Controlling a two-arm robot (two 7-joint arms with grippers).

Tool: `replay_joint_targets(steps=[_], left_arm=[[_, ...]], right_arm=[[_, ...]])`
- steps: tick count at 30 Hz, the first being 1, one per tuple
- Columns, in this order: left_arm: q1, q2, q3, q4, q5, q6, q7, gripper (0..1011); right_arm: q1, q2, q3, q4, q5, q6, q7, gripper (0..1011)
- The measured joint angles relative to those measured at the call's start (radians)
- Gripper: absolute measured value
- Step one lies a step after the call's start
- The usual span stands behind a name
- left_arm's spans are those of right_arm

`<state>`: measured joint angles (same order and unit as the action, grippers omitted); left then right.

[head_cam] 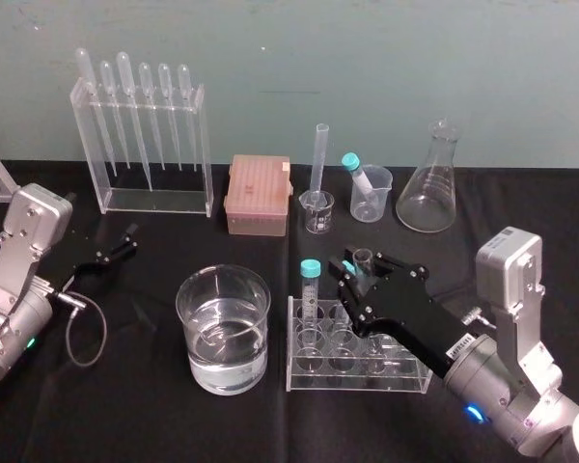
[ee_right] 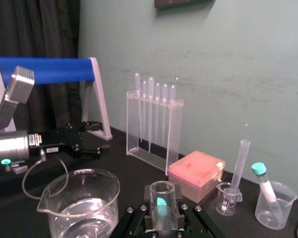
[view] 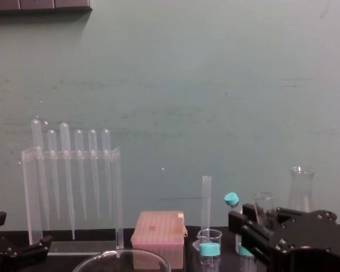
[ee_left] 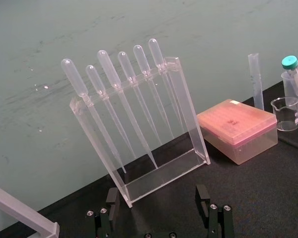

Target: Hold the test tube with one hand and immerse one end into the beaker, then return it to the test tube rack.

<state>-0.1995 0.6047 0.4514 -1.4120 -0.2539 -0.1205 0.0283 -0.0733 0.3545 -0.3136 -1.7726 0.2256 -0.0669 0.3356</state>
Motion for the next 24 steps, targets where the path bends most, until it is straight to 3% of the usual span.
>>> replay_joint_targets(steps=[24], left_arm=[[0.000, 0.000, 0.000, 0.000, 0.000, 0.000, 0.000, 1000]], right_arm=[[-0.004, -0.013, 0.029, -0.060, 0.049, -0.058, 0.008, 211]])
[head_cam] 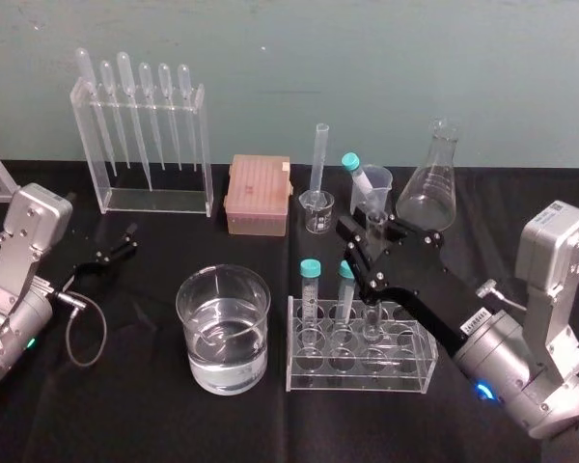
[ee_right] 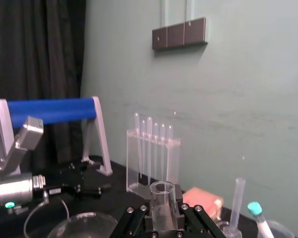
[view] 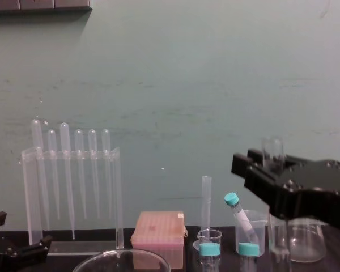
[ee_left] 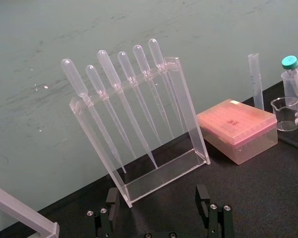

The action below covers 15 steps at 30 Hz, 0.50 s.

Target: Hold the test tube with one hand and immerse one end into the beaker, then return it to the test tube rack.

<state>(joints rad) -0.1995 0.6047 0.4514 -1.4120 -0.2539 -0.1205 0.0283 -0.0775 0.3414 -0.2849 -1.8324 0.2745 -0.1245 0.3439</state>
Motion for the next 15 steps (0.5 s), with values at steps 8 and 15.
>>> replay_joint_targets(steps=[8, 15], left_arm=[[0.000, 0.000, 0.000, 0.000, 0.000, 0.000, 0.000, 1000], [0.000, 0.000, 0.000, 0.000, 0.000, 0.000, 0.000, 1000]], right_arm=[[0.027, -0.011, -0.002, 0.002, 0.005, -0.065, 0.015, 211], [0.044, -0.023, -0.003, 0.022, 0.020, -0.094, 0.026, 211]])
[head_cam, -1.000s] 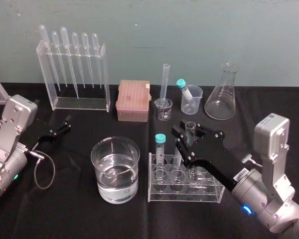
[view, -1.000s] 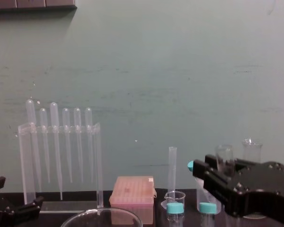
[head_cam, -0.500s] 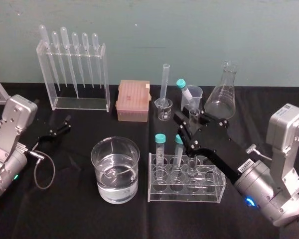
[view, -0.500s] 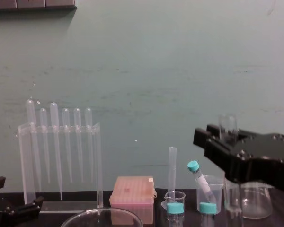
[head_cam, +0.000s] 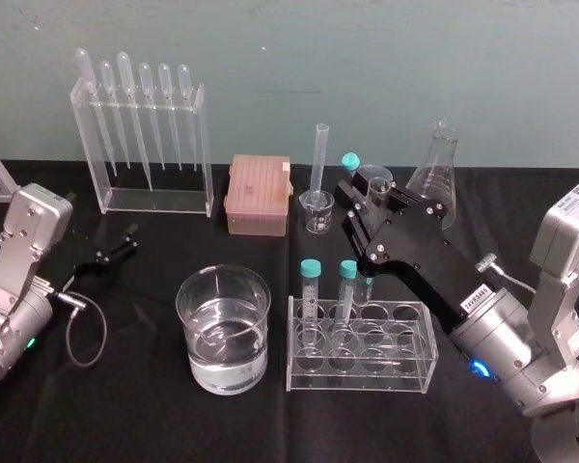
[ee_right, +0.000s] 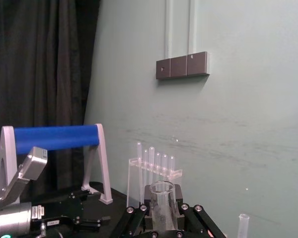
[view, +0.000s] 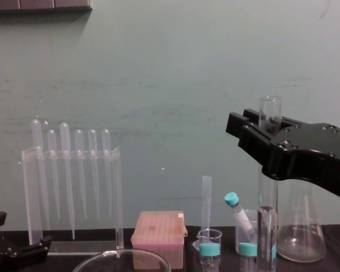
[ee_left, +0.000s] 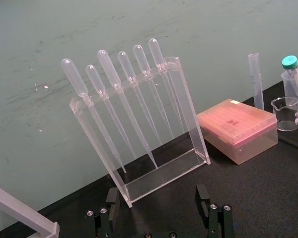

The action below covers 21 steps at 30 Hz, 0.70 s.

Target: Hold the test tube with one hand and immerse one end into the beaker, then return it to the test tube rack.

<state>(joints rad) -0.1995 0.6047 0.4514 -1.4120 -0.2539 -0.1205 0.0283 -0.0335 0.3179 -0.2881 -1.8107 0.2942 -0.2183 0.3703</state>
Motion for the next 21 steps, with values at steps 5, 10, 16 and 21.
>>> replay_joint_targets(steps=[5, 10, 16, 21], left_arm=[[0.000, 0.000, 0.000, 0.000, 0.000, 0.000, 0.000, 1000], [0.000, 0.000, 0.000, 0.000, 0.000, 0.000, 0.000, 1000], [0.000, 0.000, 0.000, 0.000, 0.000, 0.000, 0.000, 1000], [0.000, 0.000, 0.000, 0.000, 0.000, 0.000, 0.000, 1000]], right_arm=[[-0.003, -0.011, -0.002, 0.011, 0.032, 0.003, 0.005, 211], [-0.008, -0.015, -0.005, 0.012, 0.042, 0.009, 0.004, 211], [-0.013, -0.015, -0.003, 0.010, 0.046, 0.017, -0.001, 211], [-0.013, -0.015, -0.003, 0.010, 0.046, 0.017, -0.002, 211]])
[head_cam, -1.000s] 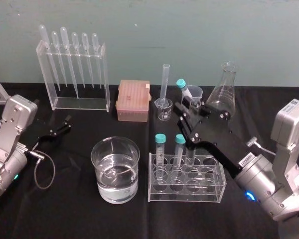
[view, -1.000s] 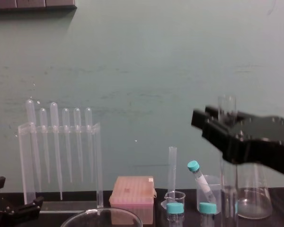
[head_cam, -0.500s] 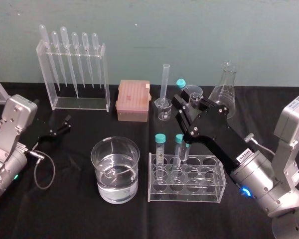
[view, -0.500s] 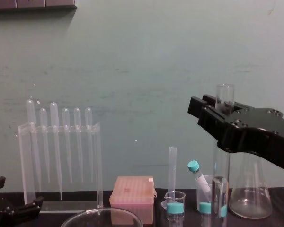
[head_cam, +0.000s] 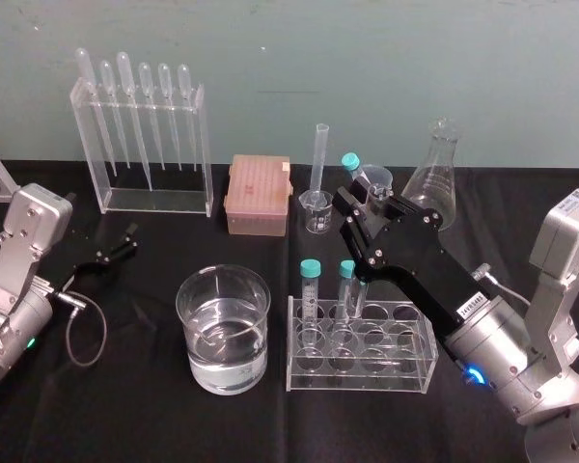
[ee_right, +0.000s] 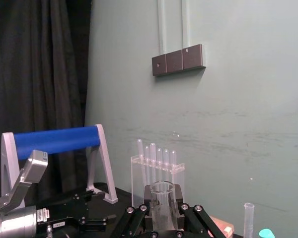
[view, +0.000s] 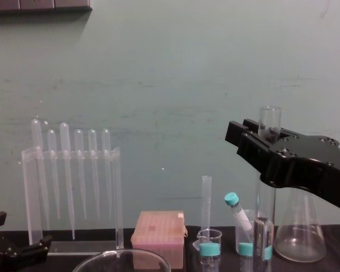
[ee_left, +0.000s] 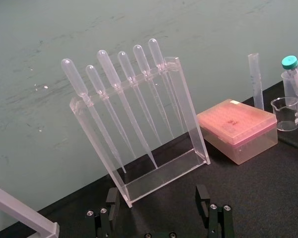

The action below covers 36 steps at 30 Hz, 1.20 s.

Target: Hold the test tube with one hand and immerse one end into the beaker, then return it to the test tube rack.

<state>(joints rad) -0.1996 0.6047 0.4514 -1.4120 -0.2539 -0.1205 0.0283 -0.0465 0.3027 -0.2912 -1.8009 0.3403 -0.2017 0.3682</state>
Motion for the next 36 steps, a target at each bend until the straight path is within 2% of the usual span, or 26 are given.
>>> replay_joint_targets(steps=[36], left_arm=[[0.000, 0.000, 0.000, 0.000, 0.000, 0.000, 0.000, 1000]], right_arm=[[0.001, 0.001, -0.001, 0.000, -0.002, -0.002, -0.001, 211]])
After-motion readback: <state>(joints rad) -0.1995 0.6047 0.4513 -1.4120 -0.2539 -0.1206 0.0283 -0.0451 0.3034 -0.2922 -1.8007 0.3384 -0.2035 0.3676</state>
